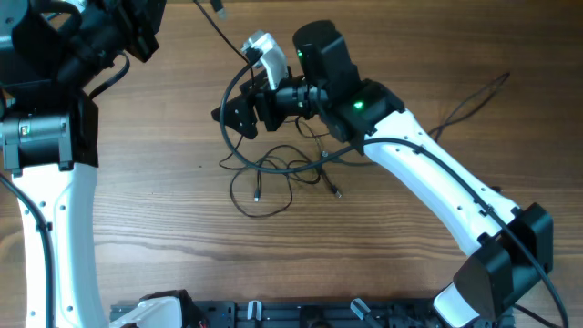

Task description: Untangle cables

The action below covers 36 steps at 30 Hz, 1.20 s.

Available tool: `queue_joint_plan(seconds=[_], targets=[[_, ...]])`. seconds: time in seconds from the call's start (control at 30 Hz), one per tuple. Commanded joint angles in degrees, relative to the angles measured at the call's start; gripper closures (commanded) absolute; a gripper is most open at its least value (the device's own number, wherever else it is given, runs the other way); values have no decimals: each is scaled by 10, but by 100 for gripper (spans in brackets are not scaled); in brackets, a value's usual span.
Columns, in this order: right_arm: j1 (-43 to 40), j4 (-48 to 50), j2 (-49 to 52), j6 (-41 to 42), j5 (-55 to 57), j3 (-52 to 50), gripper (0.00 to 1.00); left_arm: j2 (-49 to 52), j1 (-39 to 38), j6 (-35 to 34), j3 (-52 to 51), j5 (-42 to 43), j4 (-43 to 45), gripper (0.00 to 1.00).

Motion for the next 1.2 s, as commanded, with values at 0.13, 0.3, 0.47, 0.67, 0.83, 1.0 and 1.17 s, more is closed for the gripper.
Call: queue_joint_plan(seconds=[0.13, 0.3, 0.47, 0.67, 0.83, 1.0, 1.17], targets=[[-4, 0, 4, 162, 38, 1, 96, 0, 1, 68, 3, -53, -45, 96], [-13, -22, -17, 283, 29, 1, 96, 1, 1, 235, 3, -265, -205, 96], [-39, -17, -33, 450, 0, 1, 96, 2, 1, 356, 3, -400, -326, 33], [-88, 21, -33, 617, -62, 1, 96, 2, 0, 576, 3, -266, -427, 0], [-102, 70, -33, 734, -62, 1, 96, 2, -6, 828, 3, 2, -469, 0], [-102, 156, -33, 895, -131, 1, 96, 2, -61, 956, 3, 1, -500, 0], [-102, 237, -33, 996, -156, 1, 96, 3, -127, 1005, 3, -36, -509, 0]])
